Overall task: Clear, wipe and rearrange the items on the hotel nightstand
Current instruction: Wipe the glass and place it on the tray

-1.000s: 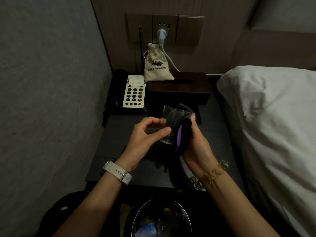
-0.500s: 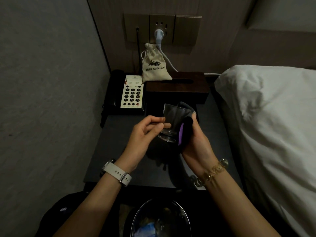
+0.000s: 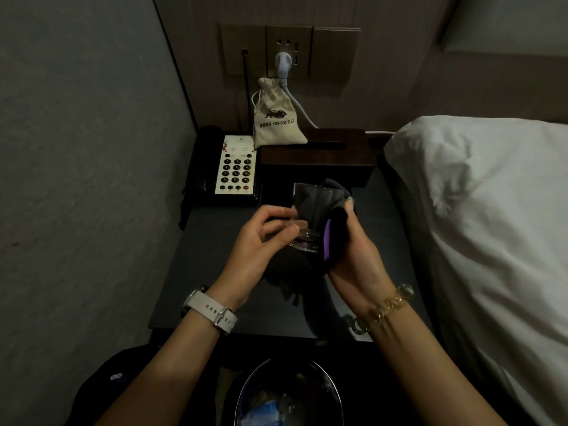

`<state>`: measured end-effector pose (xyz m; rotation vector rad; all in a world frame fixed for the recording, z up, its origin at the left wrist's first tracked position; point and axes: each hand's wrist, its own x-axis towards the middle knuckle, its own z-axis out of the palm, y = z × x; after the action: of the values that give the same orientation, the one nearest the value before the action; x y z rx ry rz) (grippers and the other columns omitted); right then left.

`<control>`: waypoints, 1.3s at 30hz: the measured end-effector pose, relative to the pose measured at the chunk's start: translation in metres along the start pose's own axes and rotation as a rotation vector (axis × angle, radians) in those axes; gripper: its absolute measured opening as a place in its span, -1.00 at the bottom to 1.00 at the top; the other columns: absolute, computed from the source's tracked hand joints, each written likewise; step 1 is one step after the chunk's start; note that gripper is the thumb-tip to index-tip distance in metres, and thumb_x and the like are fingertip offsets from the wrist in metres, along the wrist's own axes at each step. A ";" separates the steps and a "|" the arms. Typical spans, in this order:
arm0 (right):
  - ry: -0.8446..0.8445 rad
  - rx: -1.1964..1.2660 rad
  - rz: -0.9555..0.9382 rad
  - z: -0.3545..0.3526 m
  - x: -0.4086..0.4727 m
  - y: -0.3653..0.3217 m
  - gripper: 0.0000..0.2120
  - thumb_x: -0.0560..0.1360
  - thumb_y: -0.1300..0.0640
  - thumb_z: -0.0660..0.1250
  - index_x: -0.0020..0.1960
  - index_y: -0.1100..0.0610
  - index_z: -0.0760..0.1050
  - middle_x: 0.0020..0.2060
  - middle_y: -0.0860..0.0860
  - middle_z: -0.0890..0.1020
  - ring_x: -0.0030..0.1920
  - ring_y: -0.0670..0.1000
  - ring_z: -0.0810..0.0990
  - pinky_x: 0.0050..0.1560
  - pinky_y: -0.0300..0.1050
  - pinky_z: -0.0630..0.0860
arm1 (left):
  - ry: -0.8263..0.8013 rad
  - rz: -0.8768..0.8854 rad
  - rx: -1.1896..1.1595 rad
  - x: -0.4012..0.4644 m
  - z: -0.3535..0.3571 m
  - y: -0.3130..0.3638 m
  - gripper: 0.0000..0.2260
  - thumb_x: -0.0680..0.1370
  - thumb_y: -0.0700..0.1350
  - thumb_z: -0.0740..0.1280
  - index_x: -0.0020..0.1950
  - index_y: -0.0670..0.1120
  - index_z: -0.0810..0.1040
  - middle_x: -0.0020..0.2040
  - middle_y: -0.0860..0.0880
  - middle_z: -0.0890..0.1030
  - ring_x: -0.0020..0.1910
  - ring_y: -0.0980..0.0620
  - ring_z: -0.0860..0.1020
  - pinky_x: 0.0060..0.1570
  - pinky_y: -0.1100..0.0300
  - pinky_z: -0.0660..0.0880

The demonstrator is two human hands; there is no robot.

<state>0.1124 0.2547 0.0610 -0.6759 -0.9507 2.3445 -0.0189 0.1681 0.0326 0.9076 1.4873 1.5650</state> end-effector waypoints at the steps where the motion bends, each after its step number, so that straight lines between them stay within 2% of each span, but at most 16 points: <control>1: 0.001 0.003 -0.006 -0.001 0.000 0.000 -0.44 0.60 -0.17 0.05 0.42 0.17 0.39 0.27 0.18 0.57 0.28 0.13 0.55 0.28 0.05 0.48 | -0.003 0.005 0.011 0.000 0.001 0.000 -0.67 0.52 -0.08 0.35 0.26 -0.14 0.49 0.14 -0.07 0.68 0.19 0.01 0.61 0.22 0.09 0.51; 4: 0.004 -0.009 -0.033 -0.003 0.002 0.002 -0.47 0.61 -0.15 0.05 0.43 0.15 0.36 0.29 0.17 0.55 0.29 0.12 0.55 0.27 0.03 0.50 | 0.025 0.027 0.082 0.001 0.002 0.002 -0.73 0.54 -0.11 0.34 0.22 -0.13 0.56 0.17 -0.02 0.66 0.20 0.11 0.59 0.18 0.22 0.51; 7: 0.007 -0.207 -0.127 -0.003 0.003 0.006 -0.59 0.63 -0.08 0.09 0.41 0.04 0.37 0.23 0.09 0.60 0.19 0.03 0.62 0.03 -0.13 0.61 | 0.053 0.016 0.152 0.003 0.002 0.002 -0.63 0.39 0.01 0.45 0.15 -0.09 0.62 0.12 -0.01 0.66 0.12 0.13 0.61 0.11 0.28 0.52; 11: 0.004 -0.400 -0.264 0.001 0.004 0.010 -0.69 0.65 0.08 0.12 0.37 0.03 0.40 0.19 0.06 0.63 0.17 0.00 0.63 0.09 -0.18 0.58 | 0.055 -0.029 0.117 0.006 0.007 -0.004 -0.63 0.32 -0.19 0.55 0.10 -0.16 0.62 -0.02 -0.16 0.70 -0.05 0.06 0.66 0.02 0.25 0.56; 15: 0.025 -0.335 -0.225 0.002 0.004 0.008 -0.67 0.66 0.09 0.09 0.38 0.08 0.40 0.22 0.10 0.61 0.21 0.03 0.60 0.21 -0.10 0.54 | 0.064 0.033 0.112 0.009 0.004 -0.006 -0.38 0.20 -0.08 0.57 0.24 -0.12 0.56 -0.02 -0.11 0.70 -0.05 0.09 0.66 -0.01 0.31 0.55; 19: 0.087 -0.154 -0.073 0.001 0.003 0.007 -0.58 0.66 -0.01 0.06 0.35 0.23 0.43 0.20 0.25 0.60 0.21 0.19 0.60 0.25 0.07 0.52 | 0.027 0.057 0.141 0.009 0.003 -0.006 -0.41 0.26 -0.23 0.61 0.25 -0.06 0.54 0.03 -0.04 0.70 0.04 0.08 0.67 0.00 0.31 0.55; 21: 0.104 -0.066 -0.007 -0.002 0.003 0.006 -0.54 0.66 -0.03 0.05 0.32 0.28 0.45 0.15 0.29 0.61 0.17 0.21 0.62 0.16 0.04 0.59 | 0.014 0.078 0.166 0.011 0.002 -0.007 -0.41 0.26 -0.23 0.62 0.25 -0.03 0.53 0.06 0.00 0.69 0.07 0.09 0.66 0.01 0.32 0.55; 24: 0.086 0.047 0.049 -0.004 0.003 0.006 -0.54 0.65 -0.03 0.07 0.27 0.31 0.48 0.10 0.30 0.64 0.07 0.17 0.67 -0.07 -0.06 0.65 | 0.023 0.101 0.203 0.012 0.001 -0.007 -0.37 0.21 -0.07 0.63 0.25 0.04 0.53 0.08 0.03 0.68 0.10 0.11 0.64 0.07 0.27 0.56; 27: 0.121 0.059 0.059 -0.007 0.005 0.010 -0.55 0.63 -0.02 0.13 0.28 0.31 0.50 0.12 0.29 0.63 0.09 0.17 0.66 -0.06 -0.07 0.64 | 0.062 0.128 0.261 0.014 0.001 -0.009 -0.37 0.19 0.01 0.62 0.24 0.10 0.53 0.08 0.03 0.68 0.10 0.15 0.63 0.09 0.29 0.55; 30: 0.167 0.054 0.073 -0.007 0.008 0.017 -0.59 0.62 0.04 0.19 0.26 0.34 0.50 0.15 0.31 0.61 0.15 0.23 0.62 0.03 -0.01 0.63 | 0.110 0.131 0.296 0.021 -0.001 -0.010 -0.38 0.25 -0.10 0.62 0.26 0.06 0.50 0.10 0.02 0.66 0.10 0.17 0.63 0.12 0.28 0.54; 32: 0.191 0.058 0.081 -0.007 0.009 0.020 -0.60 0.60 0.08 0.24 0.26 0.39 0.48 0.13 0.34 0.60 0.08 0.23 0.64 -0.02 -0.01 0.64 | 0.123 0.133 0.295 0.026 -0.003 -0.009 -0.42 0.29 -0.19 0.60 0.25 0.06 0.49 0.10 0.01 0.65 0.09 0.16 0.63 0.13 0.26 0.55; 34: 0.209 0.058 0.072 -0.009 0.012 0.019 -0.63 0.57 0.14 0.28 0.25 0.39 0.48 0.10 0.32 0.63 -0.01 0.18 0.67 -0.06 -0.01 0.64 | 0.130 0.150 0.288 0.031 -0.003 -0.006 -0.44 0.29 -0.14 0.59 0.22 0.08 0.50 0.08 0.02 0.65 0.07 0.17 0.63 0.08 0.30 0.55; 37: 0.244 0.017 0.064 -0.012 0.017 0.016 -0.70 0.53 0.27 0.32 0.23 0.36 0.50 0.09 0.30 0.64 0.01 0.19 0.66 0.02 0.02 0.64 | 0.194 0.156 0.261 0.039 -0.002 -0.005 -0.47 0.23 0.02 0.59 0.14 0.13 0.50 0.02 0.02 0.66 0.01 0.17 0.65 -0.04 0.36 0.55; 39: 0.283 0.004 0.080 -0.014 0.019 0.014 -0.70 0.52 0.33 0.30 0.24 0.37 0.49 0.08 0.31 0.63 -0.01 0.21 0.65 0.04 0.04 0.61 | 0.259 0.144 0.285 0.047 -0.003 -0.009 -0.48 0.24 -0.01 0.60 0.12 0.12 0.49 -0.01 0.02 0.65 -0.02 0.17 0.65 -0.09 0.36 0.56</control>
<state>0.1027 0.2647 0.0373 -1.0293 -0.8045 2.2390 -0.0418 0.2095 0.0231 1.0199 1.9012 1.6489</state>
